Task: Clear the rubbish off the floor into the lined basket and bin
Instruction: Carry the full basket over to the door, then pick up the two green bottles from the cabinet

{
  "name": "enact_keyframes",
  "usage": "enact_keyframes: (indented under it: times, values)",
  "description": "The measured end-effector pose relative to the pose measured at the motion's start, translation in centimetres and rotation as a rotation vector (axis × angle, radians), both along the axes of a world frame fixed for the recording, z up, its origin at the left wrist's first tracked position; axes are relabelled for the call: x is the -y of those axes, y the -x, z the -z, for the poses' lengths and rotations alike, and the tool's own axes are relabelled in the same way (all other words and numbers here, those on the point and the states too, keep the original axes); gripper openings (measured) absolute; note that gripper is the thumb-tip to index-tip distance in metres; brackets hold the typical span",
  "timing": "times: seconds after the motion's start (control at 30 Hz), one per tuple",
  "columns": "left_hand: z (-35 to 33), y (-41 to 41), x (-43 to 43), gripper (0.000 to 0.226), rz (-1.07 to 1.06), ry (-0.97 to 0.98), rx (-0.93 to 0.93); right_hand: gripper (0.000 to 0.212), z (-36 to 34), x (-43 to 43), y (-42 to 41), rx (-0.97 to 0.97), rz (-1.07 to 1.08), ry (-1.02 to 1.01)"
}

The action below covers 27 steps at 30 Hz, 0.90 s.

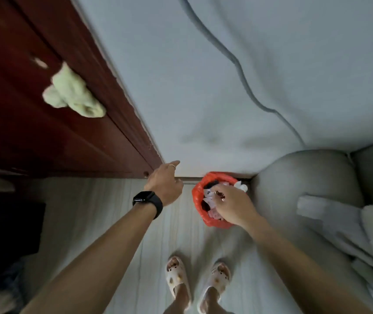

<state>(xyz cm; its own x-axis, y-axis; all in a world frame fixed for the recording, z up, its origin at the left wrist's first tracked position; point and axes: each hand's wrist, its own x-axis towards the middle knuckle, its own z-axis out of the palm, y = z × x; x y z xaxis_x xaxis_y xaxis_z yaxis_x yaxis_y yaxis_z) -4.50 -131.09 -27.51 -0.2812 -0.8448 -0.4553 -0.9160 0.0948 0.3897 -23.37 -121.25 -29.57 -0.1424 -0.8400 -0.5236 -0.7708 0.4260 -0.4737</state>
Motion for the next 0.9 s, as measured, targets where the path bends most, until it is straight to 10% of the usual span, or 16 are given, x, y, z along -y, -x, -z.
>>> enact_keyframes:
  times: [0.47,0.9]
  values:
    - [-28.5,-18.7,-7.5,0.049,-0.529,0.544,0.105,0.03,-33.1,5.1,-13.6,0.012,-0.494,0.744]
    - [-38.2,-31.3,-45.8,0.051,-1.336,0.67,0.553,0.029,-42.3,-11.3,-37.7,0.511,-1.319,0.934]
